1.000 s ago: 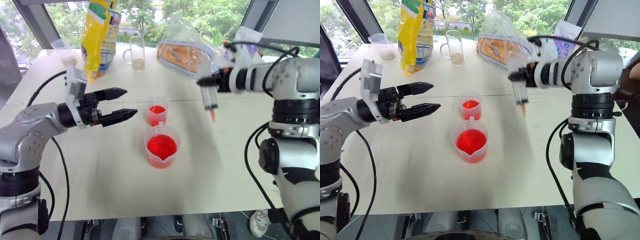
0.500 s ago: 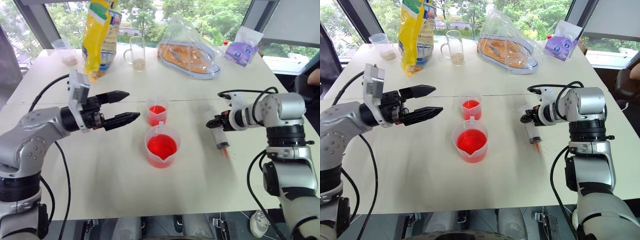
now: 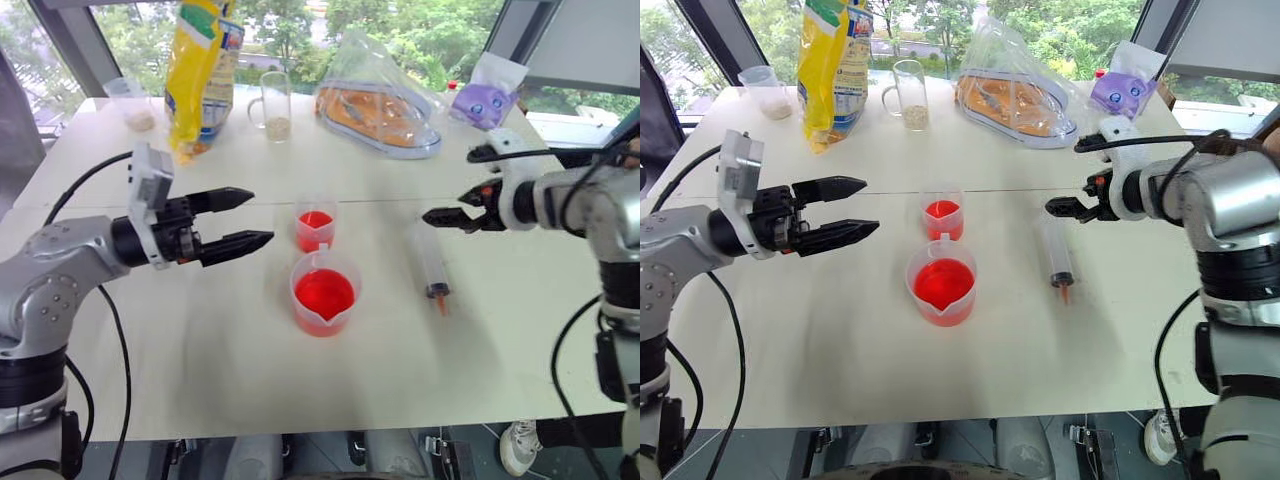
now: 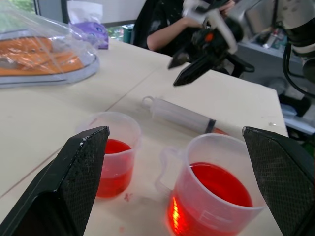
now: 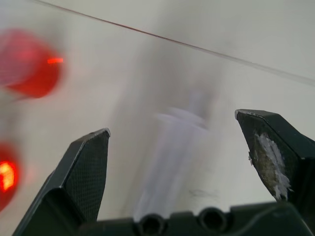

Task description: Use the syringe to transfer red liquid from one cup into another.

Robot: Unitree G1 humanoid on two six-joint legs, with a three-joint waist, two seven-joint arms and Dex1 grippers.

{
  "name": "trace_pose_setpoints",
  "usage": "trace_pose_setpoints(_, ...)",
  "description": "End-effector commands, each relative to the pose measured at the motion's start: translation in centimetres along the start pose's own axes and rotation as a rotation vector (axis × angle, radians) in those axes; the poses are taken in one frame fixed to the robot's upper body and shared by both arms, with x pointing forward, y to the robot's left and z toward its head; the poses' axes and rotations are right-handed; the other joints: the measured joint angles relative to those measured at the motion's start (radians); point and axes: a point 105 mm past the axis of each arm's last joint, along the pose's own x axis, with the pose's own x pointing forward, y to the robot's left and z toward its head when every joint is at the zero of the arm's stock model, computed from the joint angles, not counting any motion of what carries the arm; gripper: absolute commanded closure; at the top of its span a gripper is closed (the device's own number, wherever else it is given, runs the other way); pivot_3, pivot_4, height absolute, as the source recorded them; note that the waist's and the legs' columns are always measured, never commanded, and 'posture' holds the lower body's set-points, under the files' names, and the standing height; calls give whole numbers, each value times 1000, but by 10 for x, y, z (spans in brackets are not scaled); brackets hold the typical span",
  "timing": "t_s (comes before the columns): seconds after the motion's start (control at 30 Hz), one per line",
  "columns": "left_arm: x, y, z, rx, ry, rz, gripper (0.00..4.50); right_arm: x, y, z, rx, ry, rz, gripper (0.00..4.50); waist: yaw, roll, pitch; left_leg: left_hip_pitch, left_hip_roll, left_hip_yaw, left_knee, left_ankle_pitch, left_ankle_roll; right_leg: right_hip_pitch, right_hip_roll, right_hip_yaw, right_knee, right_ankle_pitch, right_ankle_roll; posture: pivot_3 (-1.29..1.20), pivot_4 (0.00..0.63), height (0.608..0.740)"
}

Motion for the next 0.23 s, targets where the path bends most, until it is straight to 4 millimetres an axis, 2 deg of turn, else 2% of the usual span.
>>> trace_pose_setpoints(0.03,-8,-7,14,53,-5,-4,0,-27,35,23,-203,-149,186,46,2,0,0,0,0,0,0,0,0,0,0,0,0,0,0,0,150,740)
trace_pose_setpoints(0.13,-12,-9,14,52,9,-3,0,-37,46,17,-282,-154,242,46,3,0,0,0,0,0,0,0,0,0,0,0,0,0,0,0,150,740)
trace_pose_setpoints(0.23,-15,-10,15,46,18,1,0,-42,47,8,-305,-141,247,46,4,0,0,0,0,0,1,0,0,1,-1,0,-1,0,0,0,150,740)
